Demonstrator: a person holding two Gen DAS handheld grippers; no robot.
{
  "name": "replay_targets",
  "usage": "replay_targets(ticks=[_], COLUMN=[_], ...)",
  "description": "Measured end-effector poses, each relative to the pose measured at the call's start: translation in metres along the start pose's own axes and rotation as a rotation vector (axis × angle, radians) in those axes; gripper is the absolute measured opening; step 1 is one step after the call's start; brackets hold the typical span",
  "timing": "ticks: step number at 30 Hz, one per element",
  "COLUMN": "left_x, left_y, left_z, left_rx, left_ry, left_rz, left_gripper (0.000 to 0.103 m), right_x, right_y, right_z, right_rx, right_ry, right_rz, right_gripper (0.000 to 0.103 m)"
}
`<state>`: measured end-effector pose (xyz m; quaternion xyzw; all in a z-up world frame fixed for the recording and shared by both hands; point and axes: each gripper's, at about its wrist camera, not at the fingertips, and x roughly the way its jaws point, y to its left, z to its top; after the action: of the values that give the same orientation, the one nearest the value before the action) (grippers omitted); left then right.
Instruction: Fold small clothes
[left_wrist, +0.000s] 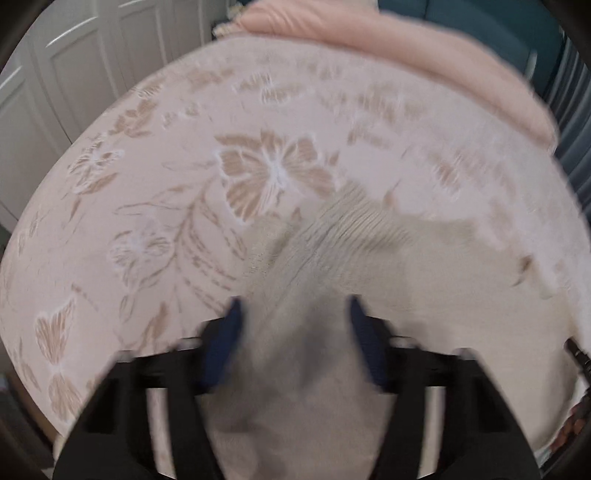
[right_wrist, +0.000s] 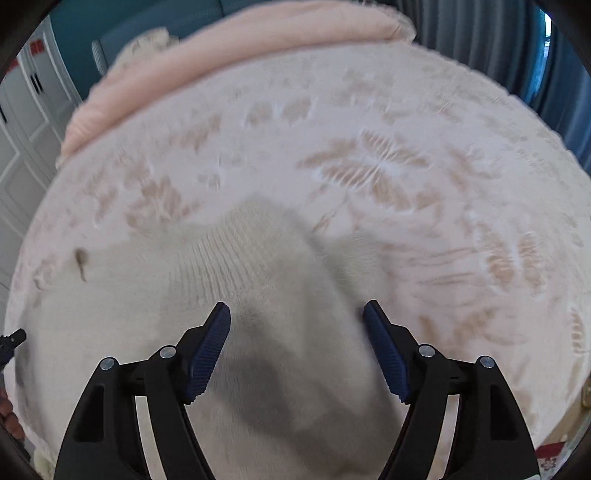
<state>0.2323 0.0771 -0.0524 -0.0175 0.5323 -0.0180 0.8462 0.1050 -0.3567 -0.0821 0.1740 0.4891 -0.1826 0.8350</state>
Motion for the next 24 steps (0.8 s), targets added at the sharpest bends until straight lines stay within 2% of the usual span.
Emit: replay_targets(ticks=[1, 2, 5, 6, 8, 9, 10, 11, 13, 15, 16, 17, 18, 21, 24], left_x=[0.007, 0.009, 0.014, 0.019, 0.027, 0.029, 0.029, 0.028, 0.024, 0.008, -0.007, -0.020, -0.029, -0.063, -0.071], left_y=[0.000, 0.005, 0.014, 0.015, 0.010, 0.005, 0.000, -0.005, -0.005, 0.000, 0.003, 0.004, 0.004, -0.007, -0.033], left_z=[0.002, 0.005, 0.008, 0.008, 0.008, 0.008, 0.009, 0.009, 0.009, 0.007, 0.003, -0.003, -0.007, -0.040, -0.082], left_rx=[0.009, -0.006, -0.018, -0.010, 0.017, 0.039, 0.064, 0.086, 0.081, 0.053, 0.042, 0.036, 0.033, 0.047, 0.086], left_ry=[0.019, 0.023, 0.021, 0.028, 0.030, 0.027, 0.021, 0.019, 0.020, 0.008, -0.014, -0.035, -0.047, -0.058, -0.008], left_rz=[0.017, 0.001, 0.012, 0.024, 0.049, 0.070, 0.098, 0.125, 0.125, 0.088, 0.069, 0.061, 0.051, -0.018, -0.085], left_gripper=[0.019, 0.016, 0.014, 0.014, 0.014, 0.014, 0.014, 0.014, 0.014, 0.016, 0.016, 0.016, 0.016, 0.018, 0.024], right_x=[-0.001, -0.005, -0.032, -0.032, 0.003, 0.022, 0.018, 0.011, -0.016, -0.043, -0.067, -0.075, -0.087, -0.108, -0.093], right_y=[0.003, 0.006, -0.014, -0.022, -0.052, -0.061, -0.060, -0.056, -0.044, -0.034, -0.022, -0.017, -0.008, 0.036, 0.085], right_z=[-0.002, 0.000, 0.004, 0.005, 0.008, 0.004, 0.005, 0.008, 0.010, 0.005, -0.006, -0.012, -0.024, -0.075, -0.118], right_rx=[-0.013, -0.026, 0.015, 0.034, 0.080, 0.086, 0.075, 0.062, 0.064, 0.048, 0.026, 0.008, -0.014, -0.096, -0.157], right_ry=[0.006, -0.001, -0.115, -0.127, -0.025, 0.031, 0.009, 0.001, -0.040, -0.102, -0.147, -0.163, -0.177, -0.142, -0.048], right_rz=[0.028, 0.066, 0.093, 0.079, 0.010, 0.036, 0.039, 0.033, 0.045, 0.038, 0.060, 0.078, 0.099, 0.229, 0.310], right_gripper=[0.018, 0.008, 0.007, 0.007, 0.006, 0.006, 0.007, 0.010, 0.017, 0.023, 0.028, 0.037, 0.039, 0.034, 0.026])
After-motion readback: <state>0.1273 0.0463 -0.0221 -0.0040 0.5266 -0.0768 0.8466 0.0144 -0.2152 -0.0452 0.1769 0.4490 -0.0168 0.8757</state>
